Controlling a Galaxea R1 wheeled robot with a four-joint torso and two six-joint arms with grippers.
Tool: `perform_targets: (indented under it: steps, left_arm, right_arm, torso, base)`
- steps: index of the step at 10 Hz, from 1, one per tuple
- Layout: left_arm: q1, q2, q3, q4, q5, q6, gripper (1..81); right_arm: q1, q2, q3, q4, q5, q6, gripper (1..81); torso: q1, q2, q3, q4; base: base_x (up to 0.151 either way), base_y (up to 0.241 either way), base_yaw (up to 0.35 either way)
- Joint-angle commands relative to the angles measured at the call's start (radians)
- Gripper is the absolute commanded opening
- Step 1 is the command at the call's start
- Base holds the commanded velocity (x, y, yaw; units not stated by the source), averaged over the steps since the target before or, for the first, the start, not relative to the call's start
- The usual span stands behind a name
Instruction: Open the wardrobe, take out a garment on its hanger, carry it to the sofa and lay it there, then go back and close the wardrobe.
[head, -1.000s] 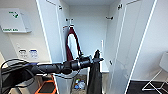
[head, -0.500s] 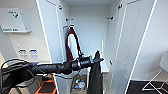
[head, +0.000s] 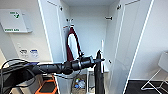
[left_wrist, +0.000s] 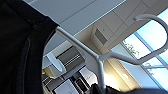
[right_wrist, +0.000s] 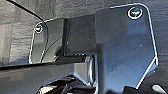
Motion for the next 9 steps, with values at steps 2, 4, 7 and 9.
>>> perform_targets:
  steps: [2, 4, 7, 9]
  left_arm:
    - [-0.177, 0.005, 0.013, 0.009, -0.055, 0.009, 1.0]
    - [-0.177, 0.005, 0.009, 0.007, -0.054, 0.009, 1.0]
    - [-0.177, 0.011, 0.009, 0.007, -0.051, 0.007, 1.0]
    - [-0.177, 0.008, 0.009, 0.007, -0.054, 0.007, 1.0]
  right_arm:
    - [0.035, 0.008, 0.011, -0.003, -0.052, -0.004, 81.1]
    - [0.034, 0.006, 0.008, -0.001, -0.052, -0.004, 81.1]
    - [0.034, 0.006, 0.007, -0.003, -0.052, -0.004, 81.1]
    - [0.034, 0.006, 0.007, -0.003, -0.053, -0.004, 81.1]
  torso:
    - [-0.001, -0.001, 0.0, 0.0]
    - [-0.001, -0.001, 0.0, 0.0]
    - [-0.001, -0.001, 0.0, 0.0]
    - [-0.001, -0.001, 0.0, 0.0]
  base:
    - [-0.037, 0.0, 0.0]
    - [0.0, 0.0, 0.0]
    - [0.0, 0.0, -0.204]
    - [0.0, 0.0, -0.283]
